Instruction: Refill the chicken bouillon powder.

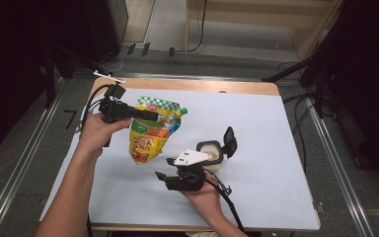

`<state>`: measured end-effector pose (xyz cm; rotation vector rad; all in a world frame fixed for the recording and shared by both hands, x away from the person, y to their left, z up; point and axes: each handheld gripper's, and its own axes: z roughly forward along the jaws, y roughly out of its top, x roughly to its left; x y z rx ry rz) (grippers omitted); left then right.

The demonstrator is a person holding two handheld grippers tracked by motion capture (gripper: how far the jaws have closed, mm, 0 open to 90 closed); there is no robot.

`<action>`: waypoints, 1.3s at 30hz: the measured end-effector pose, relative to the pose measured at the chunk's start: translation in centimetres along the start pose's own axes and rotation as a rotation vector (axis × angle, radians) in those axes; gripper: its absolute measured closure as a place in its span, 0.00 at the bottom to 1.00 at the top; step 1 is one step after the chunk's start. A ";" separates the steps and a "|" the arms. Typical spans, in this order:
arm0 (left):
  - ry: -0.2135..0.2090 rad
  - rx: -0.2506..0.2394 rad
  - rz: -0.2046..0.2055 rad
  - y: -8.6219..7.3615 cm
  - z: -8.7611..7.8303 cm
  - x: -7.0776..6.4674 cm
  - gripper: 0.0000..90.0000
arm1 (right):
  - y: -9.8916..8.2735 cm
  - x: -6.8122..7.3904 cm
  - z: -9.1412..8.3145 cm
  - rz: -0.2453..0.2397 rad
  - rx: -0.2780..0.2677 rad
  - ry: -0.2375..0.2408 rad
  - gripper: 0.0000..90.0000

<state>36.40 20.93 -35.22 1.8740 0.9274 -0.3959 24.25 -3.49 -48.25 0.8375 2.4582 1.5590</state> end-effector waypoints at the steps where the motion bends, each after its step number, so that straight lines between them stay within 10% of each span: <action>1: 0.003 -0.005 -0.003 0.1 0.1 0.2 1.00 | 0.1 0.0 -0.1 -0.001 0.000 0.008 0.48; 14: 0.121 -0.064 0.059 1.1 2.8 2.0 1.00 | 0.4 0.1 -1.2 0.006 0.018 0.028 0.50; 39: 0.117 -0.048 0.084 -1.1 1.7 2.0 0.80 | 1.7 -0.9 -2.9 0.024 0.013 0.013 0.55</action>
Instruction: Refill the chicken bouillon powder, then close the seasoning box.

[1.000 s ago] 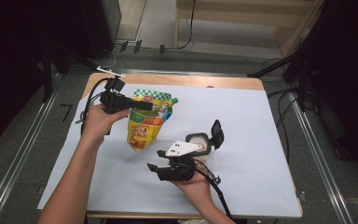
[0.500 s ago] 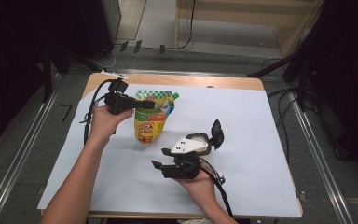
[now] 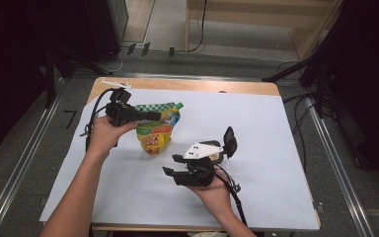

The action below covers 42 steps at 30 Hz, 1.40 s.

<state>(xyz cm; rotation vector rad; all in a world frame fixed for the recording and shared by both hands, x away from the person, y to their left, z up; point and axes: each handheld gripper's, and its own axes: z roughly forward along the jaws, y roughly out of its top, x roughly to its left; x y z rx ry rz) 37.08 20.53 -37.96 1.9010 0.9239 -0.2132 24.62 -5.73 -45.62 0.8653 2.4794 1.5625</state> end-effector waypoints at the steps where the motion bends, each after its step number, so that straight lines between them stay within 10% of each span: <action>1: 0.001 -0.001 0.000 0.0 -0.1 -0.1 0.79 | 0.1 -0.1 -0.1 0.006 0.001 0.002 0.56; 42: 0.103 -0.041 0.050 -0.7 -5.1 -1.3 0.56 | 2.2 -2.4 -3.7 0.033 -0.004 -0.024 0.64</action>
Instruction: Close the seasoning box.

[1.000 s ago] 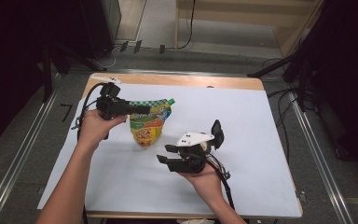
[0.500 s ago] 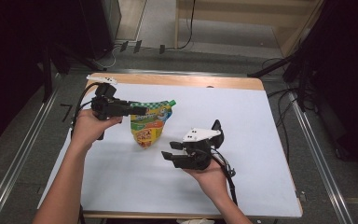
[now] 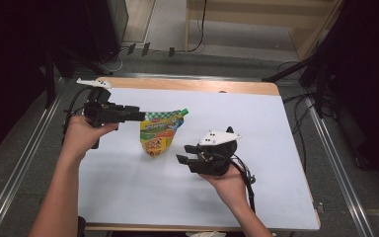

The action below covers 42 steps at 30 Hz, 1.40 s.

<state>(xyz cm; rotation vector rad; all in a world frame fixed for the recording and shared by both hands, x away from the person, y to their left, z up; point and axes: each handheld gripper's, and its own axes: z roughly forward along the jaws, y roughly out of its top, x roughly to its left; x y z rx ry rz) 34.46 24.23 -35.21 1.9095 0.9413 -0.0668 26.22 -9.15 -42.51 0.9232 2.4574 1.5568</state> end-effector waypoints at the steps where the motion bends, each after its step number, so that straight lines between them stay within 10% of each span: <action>1: 0.002 0.001 -0.005 0.0 -0.1 0.0 0.56 | 0.0 -0.1 0.0 0.002 0.002 0.001 0.64; 21: 0.054 -0.016 -0.028 -1.1 -0.4 1.4 0.56 | 0.4 -0.9 -0.3 0.012 0.018 -0.002 0.74; 33: 0.105 -0.005 -0.063 -2.3 1.3 3.0 0.50 | 1.7 -1.8 -3.1 0.034 0.020 -0.018 1.00; 42: 0.105 0.029 -0.051 -2.7 2.1 3.4 0.49 | 2.5 -3.2 -5.7 0.045 0.025 -0.044 1.00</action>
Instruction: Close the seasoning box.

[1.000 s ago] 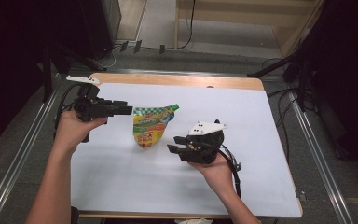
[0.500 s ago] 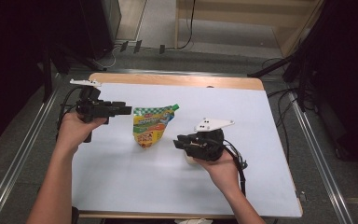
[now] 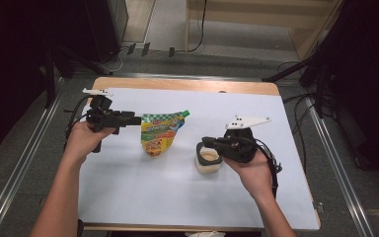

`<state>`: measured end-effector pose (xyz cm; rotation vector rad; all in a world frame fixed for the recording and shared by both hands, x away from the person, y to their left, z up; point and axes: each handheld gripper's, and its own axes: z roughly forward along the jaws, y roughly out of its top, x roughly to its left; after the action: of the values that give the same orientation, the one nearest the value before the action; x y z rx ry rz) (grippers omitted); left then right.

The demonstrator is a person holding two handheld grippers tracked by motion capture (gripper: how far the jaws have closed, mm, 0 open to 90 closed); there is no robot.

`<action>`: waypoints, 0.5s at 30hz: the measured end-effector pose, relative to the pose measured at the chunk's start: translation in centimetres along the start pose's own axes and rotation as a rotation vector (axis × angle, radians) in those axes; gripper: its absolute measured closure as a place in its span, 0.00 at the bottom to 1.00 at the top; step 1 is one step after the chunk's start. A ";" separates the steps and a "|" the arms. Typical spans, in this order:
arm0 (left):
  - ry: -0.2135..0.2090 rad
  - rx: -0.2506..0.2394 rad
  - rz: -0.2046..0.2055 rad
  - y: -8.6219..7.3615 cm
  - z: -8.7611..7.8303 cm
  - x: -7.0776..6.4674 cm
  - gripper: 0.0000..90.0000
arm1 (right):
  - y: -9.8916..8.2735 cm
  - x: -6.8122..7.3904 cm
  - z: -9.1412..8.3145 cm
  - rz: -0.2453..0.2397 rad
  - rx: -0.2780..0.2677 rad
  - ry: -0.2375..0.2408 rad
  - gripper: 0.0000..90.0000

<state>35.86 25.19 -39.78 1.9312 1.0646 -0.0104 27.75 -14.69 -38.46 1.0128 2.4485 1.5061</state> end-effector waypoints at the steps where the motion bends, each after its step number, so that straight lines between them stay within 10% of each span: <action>1: -0.003 0.005 -0.003 0.0 0.1 0.0 0.49 | 0.0 -0.1 -0.2 0.001 -0.002 -0.003 1.00; 15: -0.022 -0.008 -0.018 -0.1 0.3 0.2 0.48 | 0.2 -2.8 -4.0 0.044 -0.046 -0.083 1.00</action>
<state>36.05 25.13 -40.12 1.9098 1.0662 -0.0367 28.38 -19.32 -36.97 1.1050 2.3390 1.4944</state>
